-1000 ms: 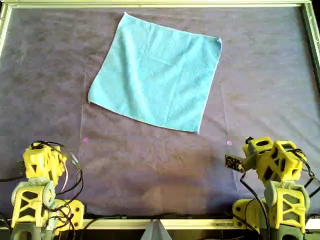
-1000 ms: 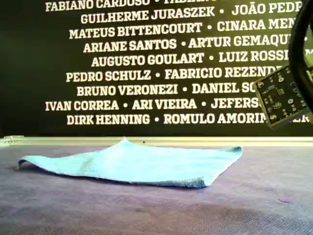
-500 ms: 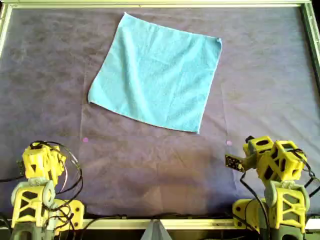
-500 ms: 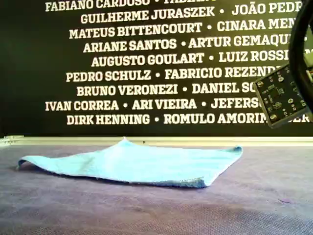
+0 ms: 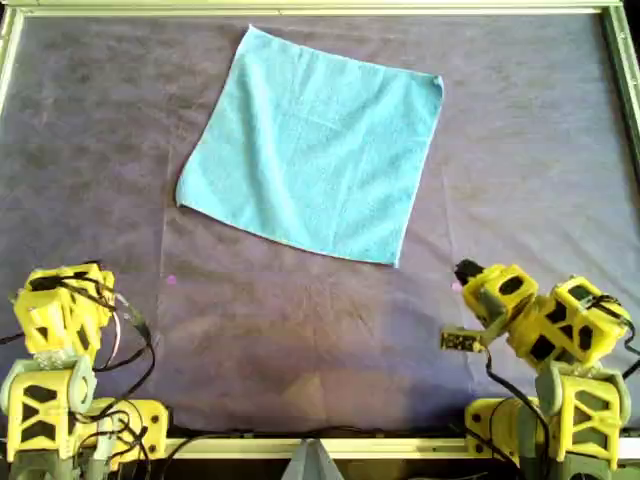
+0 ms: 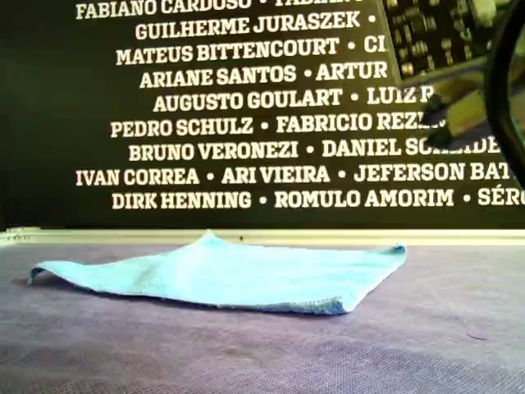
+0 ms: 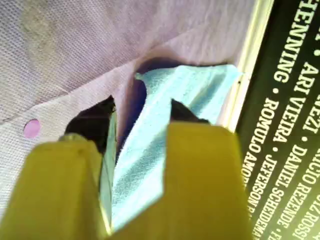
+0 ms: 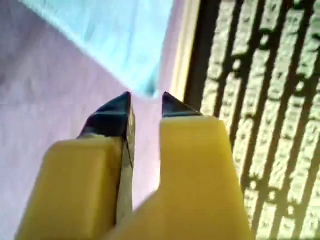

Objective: Fold a cloth

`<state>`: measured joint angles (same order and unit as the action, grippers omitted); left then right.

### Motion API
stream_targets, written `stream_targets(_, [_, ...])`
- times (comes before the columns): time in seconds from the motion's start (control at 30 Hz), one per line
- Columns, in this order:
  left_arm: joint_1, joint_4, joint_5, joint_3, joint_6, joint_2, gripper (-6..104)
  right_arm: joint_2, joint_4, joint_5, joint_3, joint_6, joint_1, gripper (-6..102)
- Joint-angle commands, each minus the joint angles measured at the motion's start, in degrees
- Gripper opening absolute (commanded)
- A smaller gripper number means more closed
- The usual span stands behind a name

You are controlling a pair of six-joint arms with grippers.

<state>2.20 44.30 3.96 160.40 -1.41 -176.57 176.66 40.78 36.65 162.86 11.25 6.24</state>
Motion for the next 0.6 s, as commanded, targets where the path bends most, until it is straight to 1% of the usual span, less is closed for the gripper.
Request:
stream_targets(0.0, [-5.7,-1.3,-0.4,-3.7,-0.5,-0.2,43,1.4,-3.5,3.6,-2.7,-0.26,-1.4,25])
stream_targets(0.03, [-7.7,-1.3,-0.4,-3.6,-0.7,-0.1,43,1.4,-3.3,3.8,-2.8,-0.26,-2.1,25])
stream_targets(0.1, [-11.9,-1.3,-0.4,-3.6,-2.3,-0.1,43,1.1,-2.6,3.3,-3.8,-0.35,-3.2,25])
stream_targets(0.17, [-15.6,-1.5,-0.4,-3.6,-4.9,0.4,43,-0.9,-2.7,2.9,-4.3,-0.35,-2.9,25])
stream_targets(0.2, [-16.3,-1.9,-0.4,-3.6,-6.5,1.5,43,-2.9,-3.3,2.3,-4.5,-0.26,-3.0,25])
stream_targets(0.27, [-16.7,-5.2,0.2,-3.6,-9.5,5.3,43,-8.5,-3.7,-0.5,-5.6,0.00,-3.4,25])
stream_targets(0.3, [-16.6,-7.5,0.6,-3.9,-9.9,8.0,43,-12.6,-3.8,-2.0,-7.0,0.44,-3.5,25])
stream_targets(0.37, [-16.6,-12.0,0.6,-4.7,-10.3,14.9,43,-20.8,-3.9,-4.6,-11.4,0.62,-3.7,25])
stream_targets(0.5, [-16.6,-19.3,-0.2,-9.2,-10.0,32.0,43,-39.1,-2.8,-4.7,-22.8,0.62,-5.4,25])
stream_targets(0.57, [-16.6,-21.4,-0.1,-13.4,-10.0,41.0,43,-47.2,-2.7,-4.7,-26.9,-0.18,-8.0,25])
